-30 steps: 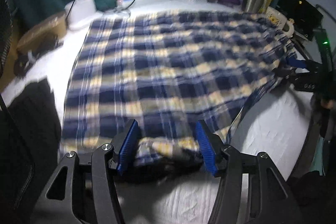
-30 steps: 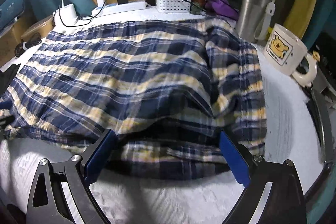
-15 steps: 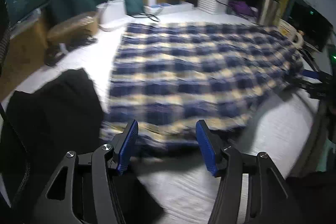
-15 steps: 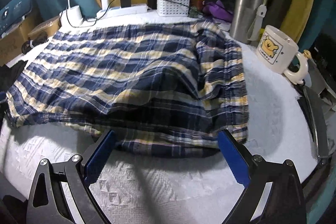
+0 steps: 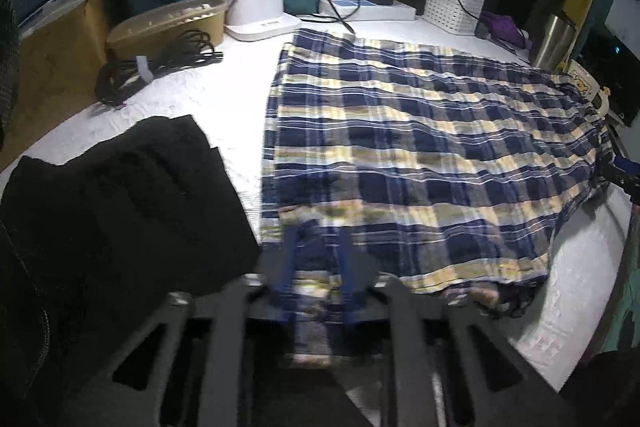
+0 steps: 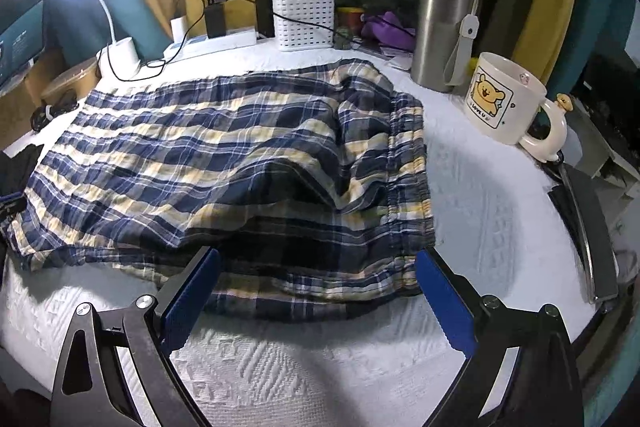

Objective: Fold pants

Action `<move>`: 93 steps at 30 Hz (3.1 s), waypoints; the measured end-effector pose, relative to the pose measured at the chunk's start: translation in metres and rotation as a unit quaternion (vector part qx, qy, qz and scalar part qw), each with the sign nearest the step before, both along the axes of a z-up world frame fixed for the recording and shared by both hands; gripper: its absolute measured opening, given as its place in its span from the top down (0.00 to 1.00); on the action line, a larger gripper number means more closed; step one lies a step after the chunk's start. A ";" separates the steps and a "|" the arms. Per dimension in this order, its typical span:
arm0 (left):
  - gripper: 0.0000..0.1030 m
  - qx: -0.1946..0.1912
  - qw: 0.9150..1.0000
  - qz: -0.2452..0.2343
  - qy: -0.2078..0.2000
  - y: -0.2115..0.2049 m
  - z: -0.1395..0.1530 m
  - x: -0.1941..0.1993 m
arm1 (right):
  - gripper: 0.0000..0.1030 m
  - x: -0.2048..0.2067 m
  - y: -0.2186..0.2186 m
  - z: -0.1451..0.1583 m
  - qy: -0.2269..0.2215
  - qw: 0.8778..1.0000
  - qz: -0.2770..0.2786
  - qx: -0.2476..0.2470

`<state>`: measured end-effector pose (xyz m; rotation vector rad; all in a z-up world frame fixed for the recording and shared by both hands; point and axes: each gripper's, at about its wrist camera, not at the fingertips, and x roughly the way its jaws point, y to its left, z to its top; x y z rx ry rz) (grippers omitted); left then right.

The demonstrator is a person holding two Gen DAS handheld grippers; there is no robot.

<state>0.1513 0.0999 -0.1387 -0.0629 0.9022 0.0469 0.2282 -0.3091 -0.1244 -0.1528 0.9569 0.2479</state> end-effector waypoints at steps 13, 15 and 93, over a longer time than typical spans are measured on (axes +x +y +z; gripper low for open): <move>0.91 0.015 0.999 0.035 -0.005 0.018 0.005 -0.013 | 0.05 0.003 0.005 -0.004 0.004 1.000 0.007 -0.002; 0.90 0.005 0.999 0.040 -0.002 0.021 0.014 -0.014 | 0.05 0.003 0.002 -0.002 0.001 1.000 0.004 -0.002; 0.41 0.007 0.993 -0.120 0.012 -0.097 0.008 0.036 | 0.05 0.025 -0.047 -0.021 -0.003 0.994 -0.112 -0.009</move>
